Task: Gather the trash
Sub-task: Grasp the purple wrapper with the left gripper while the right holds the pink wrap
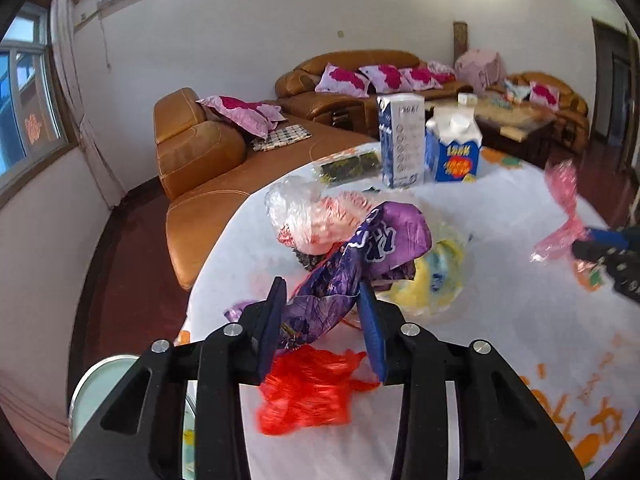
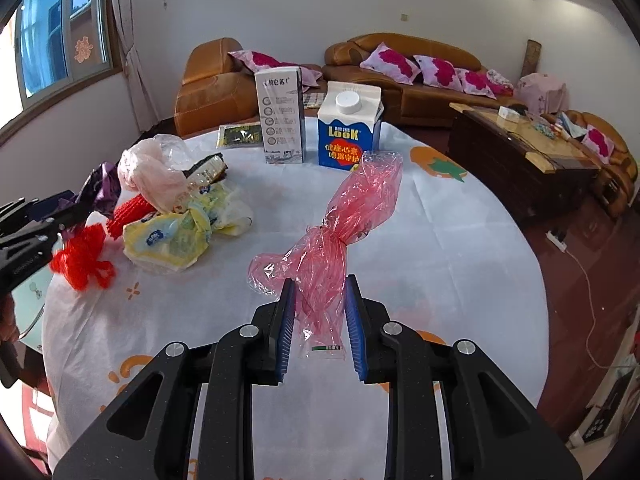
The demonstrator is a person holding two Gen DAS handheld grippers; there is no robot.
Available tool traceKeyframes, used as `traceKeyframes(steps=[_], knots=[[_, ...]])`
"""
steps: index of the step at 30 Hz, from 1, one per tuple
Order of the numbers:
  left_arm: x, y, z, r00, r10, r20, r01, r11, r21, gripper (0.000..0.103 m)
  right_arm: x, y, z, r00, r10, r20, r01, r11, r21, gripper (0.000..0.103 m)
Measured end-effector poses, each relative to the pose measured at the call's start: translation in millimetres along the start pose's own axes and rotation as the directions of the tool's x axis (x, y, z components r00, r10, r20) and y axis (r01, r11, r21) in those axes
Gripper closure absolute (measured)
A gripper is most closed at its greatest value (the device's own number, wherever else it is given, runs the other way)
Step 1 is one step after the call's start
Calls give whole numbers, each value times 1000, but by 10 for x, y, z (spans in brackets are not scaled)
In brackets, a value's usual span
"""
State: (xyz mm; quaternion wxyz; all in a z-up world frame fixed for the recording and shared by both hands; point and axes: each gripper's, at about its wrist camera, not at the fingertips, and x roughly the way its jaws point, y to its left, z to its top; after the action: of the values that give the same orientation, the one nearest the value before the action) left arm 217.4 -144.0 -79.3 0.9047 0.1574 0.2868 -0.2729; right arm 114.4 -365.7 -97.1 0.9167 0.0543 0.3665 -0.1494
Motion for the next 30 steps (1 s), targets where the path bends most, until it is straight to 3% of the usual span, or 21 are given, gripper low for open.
traceKeyframes(steps=[4, 9, 12, 19, 30], knots=[[-231, -28, -58, 1000, -12, 16, 13, 999, -31, 68, -85, 30, -19, 1000, -15, 21, 15, 1000, -15, 78], [-608, 151, -180, 999, -12, 49, 19, 990, -140, 68, -263, 175, -58, 997, -22, 68, 29, 995, -94, 78], [-815, 299, -278, 998, 27, 64, -14, 980, -198, 68, -335, 269, -65, 997, 2, 79, 7, 994, -112, 78], [-1073, 665, -613, 988, 151, 15, -141, 949, -283, 68, -396, 630, -131, 994, 69, 80, -55, 983, -173, 78], [-1102, 1028, -931, 959, 269, -94, -285, 893, -348, 67, -401, 1221, -190, 982, 186, 40, -169, 950, -262, 78]])
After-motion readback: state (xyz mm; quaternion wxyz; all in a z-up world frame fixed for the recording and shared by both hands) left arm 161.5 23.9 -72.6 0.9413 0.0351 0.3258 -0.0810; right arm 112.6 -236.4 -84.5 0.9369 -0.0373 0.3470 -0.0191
